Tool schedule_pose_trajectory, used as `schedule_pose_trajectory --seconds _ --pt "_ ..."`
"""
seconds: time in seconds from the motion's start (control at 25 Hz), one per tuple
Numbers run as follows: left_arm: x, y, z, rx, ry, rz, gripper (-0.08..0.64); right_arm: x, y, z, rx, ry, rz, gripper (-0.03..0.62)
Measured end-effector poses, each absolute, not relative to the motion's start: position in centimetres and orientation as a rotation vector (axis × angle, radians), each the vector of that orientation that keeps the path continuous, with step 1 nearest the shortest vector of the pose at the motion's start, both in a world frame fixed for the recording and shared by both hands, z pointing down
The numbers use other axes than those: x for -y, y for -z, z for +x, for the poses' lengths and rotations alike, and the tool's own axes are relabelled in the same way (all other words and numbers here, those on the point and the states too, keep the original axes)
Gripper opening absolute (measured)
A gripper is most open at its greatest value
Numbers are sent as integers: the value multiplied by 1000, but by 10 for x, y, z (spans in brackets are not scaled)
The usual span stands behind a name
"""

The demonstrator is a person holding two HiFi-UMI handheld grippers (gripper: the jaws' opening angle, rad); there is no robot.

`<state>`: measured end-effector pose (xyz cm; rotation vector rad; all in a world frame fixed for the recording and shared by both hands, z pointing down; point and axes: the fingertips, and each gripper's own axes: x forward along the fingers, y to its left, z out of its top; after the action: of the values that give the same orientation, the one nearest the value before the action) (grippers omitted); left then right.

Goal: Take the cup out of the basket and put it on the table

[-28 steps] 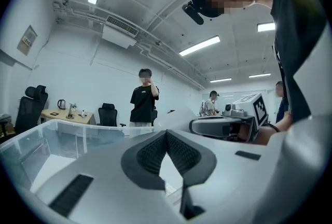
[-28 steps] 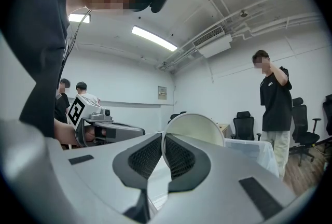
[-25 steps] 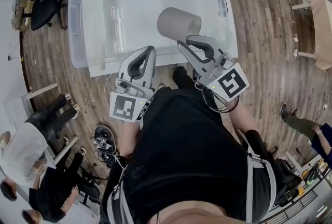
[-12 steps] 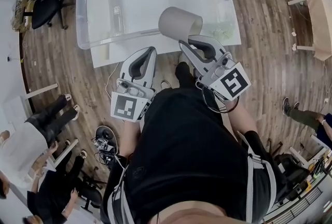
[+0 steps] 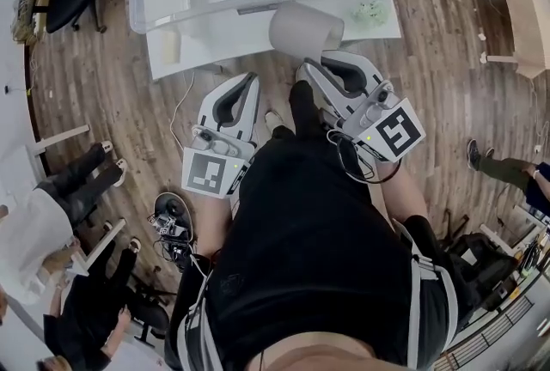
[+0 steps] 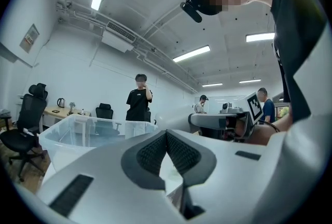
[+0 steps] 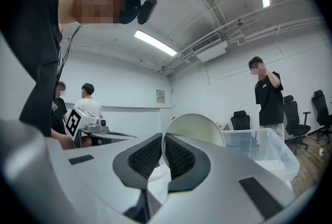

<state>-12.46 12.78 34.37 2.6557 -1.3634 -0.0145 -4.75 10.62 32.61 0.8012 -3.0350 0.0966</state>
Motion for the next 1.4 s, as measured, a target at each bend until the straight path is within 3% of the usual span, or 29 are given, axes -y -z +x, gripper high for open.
schedule_pose_trajectory --seconds 0.96,1.4 --pt "-178 -329 -11 1346 -1 2699 18 -182 -308 61 3077 -78 818 35" --pt "-183 -326 7 1368 -7 2693 18 -189 -308 73 3101 -90 770 35"
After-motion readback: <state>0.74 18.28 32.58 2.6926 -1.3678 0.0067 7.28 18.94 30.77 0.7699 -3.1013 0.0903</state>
